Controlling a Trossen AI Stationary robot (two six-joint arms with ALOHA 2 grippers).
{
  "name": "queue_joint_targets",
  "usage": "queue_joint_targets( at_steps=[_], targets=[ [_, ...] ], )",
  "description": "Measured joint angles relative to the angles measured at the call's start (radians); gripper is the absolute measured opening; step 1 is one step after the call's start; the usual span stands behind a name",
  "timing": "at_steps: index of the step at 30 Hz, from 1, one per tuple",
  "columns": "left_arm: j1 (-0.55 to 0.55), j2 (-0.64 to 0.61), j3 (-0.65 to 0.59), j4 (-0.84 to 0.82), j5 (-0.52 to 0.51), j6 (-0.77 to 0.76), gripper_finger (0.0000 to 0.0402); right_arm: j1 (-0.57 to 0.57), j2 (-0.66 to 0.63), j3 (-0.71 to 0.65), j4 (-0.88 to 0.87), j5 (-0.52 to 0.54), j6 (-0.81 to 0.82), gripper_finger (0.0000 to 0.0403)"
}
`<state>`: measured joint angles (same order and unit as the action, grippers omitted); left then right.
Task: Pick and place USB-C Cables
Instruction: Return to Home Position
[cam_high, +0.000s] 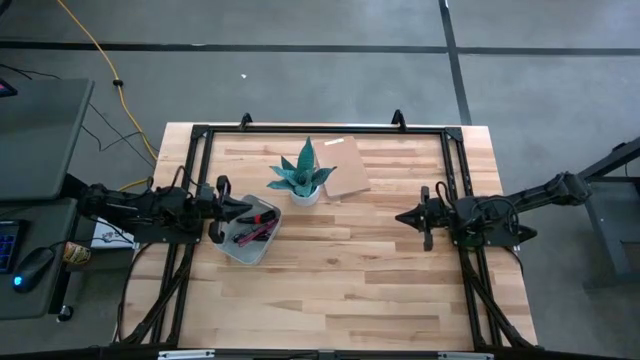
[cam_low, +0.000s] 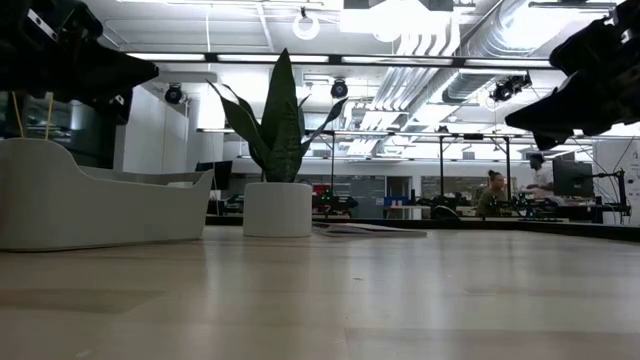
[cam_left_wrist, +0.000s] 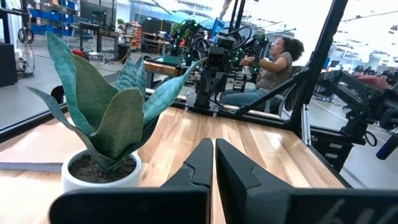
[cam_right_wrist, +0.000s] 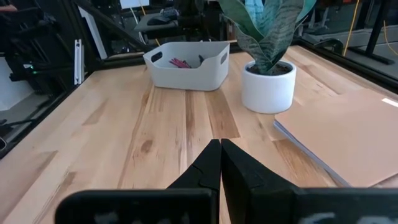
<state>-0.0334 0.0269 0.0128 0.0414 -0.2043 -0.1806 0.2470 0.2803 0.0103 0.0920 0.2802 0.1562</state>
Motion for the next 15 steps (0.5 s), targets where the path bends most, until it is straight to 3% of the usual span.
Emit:
queue_joint_targets(
  at_steps=[15],
  targets=[
    [-0.045, -0.023, 0.001, 0.008, 0.000, 0.000, 0.0000, 0.000, -0.198, -0.001, -0.007, 0.000, 0.000, 0.0000]
  ],
)
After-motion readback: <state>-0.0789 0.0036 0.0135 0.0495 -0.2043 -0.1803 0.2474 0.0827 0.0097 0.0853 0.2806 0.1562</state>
